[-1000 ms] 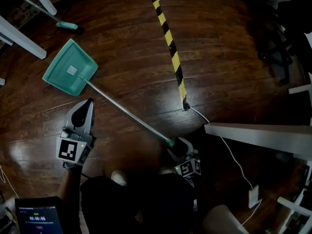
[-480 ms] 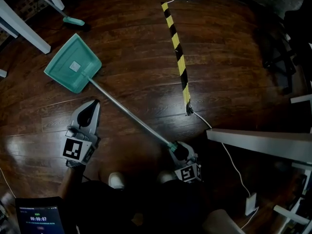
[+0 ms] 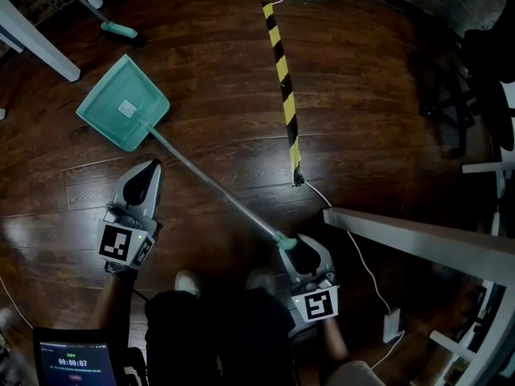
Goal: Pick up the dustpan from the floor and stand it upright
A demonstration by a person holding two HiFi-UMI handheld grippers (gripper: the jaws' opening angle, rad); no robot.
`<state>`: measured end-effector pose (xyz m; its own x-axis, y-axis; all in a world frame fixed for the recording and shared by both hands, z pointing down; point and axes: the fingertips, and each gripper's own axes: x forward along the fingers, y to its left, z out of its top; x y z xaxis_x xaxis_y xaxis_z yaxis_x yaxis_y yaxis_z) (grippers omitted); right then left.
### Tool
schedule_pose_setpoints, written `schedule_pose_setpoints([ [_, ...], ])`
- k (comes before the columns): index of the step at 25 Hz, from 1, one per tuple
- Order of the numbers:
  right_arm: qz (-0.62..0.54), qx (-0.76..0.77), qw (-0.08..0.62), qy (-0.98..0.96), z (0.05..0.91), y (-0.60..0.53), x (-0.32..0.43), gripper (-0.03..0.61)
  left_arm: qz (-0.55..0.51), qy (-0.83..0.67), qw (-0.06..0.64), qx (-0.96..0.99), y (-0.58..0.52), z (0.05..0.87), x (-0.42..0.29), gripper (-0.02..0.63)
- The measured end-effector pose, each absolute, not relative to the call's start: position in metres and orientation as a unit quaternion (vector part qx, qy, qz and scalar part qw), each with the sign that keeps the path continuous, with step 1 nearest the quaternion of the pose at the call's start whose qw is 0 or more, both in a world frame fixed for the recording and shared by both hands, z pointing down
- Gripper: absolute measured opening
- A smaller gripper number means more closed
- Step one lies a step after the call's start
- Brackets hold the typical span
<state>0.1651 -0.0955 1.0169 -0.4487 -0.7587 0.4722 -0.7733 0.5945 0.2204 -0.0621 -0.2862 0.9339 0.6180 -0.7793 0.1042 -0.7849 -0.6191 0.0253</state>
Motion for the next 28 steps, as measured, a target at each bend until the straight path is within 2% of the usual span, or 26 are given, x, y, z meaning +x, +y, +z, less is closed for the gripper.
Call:
schedule_pose_setpoints([
  [6,0.03,0.461,0.294,-0.836,0.937,-0.107,0.159,0.153,0.086,-0.447,0.07,0.887,-0.299,0.895,-0.077,0.002],
  [13,0.051,0.487,0.307,-0.816,0.847,-0.126,0.162,0.152,0.081,-0.449,0.105,0.884,-0.318,0.821,-0.081,0.002],
  [19,0.09,0.49,0.333,-0.8,0.787,-0.133,0.152,0.153,0.08,-0.45,0.115,0.882,-0.326,0.737,-0.09,0.002],
  [28,0.089,0.478,0.37,-0.791,0.709,-0.149,0.113,0.161,0.077,-0.447,0.119,0.883,-0.321,0.632,-0.123,0.002],
])
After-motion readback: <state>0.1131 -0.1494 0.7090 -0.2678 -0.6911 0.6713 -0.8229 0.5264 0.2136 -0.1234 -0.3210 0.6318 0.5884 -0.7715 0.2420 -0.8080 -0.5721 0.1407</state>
